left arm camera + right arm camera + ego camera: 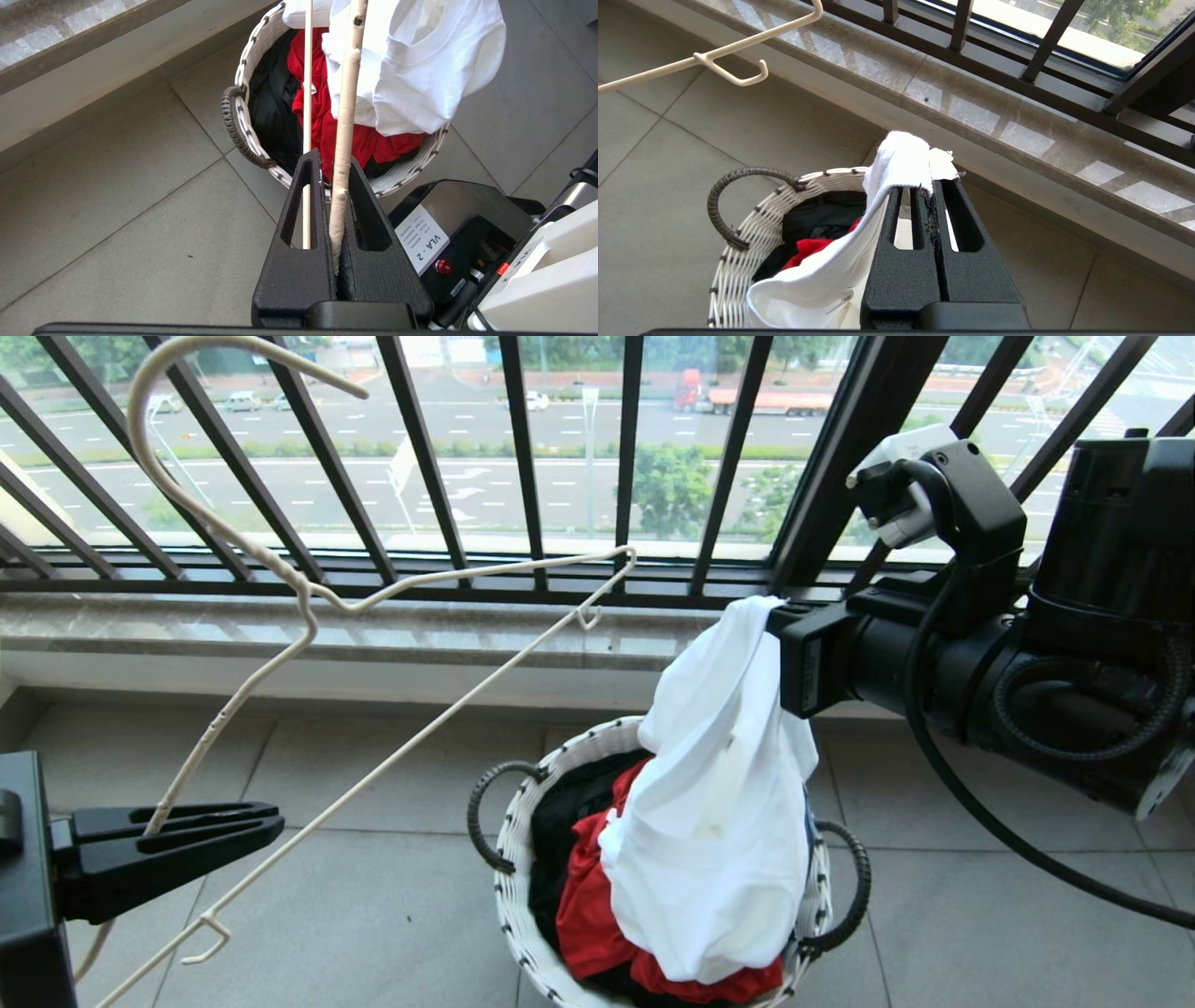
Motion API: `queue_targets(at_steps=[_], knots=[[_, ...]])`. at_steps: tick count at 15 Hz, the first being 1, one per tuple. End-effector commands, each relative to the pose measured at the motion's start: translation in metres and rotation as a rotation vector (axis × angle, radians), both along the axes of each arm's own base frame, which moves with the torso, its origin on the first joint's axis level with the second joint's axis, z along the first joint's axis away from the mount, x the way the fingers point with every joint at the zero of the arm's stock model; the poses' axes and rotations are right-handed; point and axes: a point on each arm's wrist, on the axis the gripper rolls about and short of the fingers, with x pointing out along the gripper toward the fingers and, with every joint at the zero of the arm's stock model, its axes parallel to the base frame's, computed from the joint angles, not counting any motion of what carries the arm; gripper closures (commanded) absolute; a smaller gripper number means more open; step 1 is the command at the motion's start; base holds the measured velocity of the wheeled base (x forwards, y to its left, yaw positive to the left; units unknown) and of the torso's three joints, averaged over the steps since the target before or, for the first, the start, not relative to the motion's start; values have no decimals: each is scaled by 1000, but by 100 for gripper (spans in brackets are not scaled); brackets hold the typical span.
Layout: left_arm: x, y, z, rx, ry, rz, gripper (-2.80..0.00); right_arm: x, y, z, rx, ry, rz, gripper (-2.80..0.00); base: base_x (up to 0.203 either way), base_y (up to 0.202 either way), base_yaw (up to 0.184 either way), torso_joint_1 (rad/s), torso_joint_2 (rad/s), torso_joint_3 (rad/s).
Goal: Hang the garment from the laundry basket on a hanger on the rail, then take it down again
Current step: Pick up clothes from the basket
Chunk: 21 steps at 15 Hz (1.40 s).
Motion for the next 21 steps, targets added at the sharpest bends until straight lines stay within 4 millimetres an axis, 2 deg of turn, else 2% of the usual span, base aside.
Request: queue_targets(at_steps=[1, 9, 21], knots=[[-1, 0, 0, 1, -1, -3, 0, 1, 1, -2, -4, 2, -1, 0, 0, 0, 0, 0, 0, 0], [-1, 0, 1, -1, -5, -3, 0, 4, 4, -5, -12, 13, -1, 0, 0, 0, 0, 1, 0, 6], [5, -1, -2, -27, -68, -2, 0, 8, 7, -10, -23, 27, -1, 0, 0, 0, 0, 3, 3, 194]])
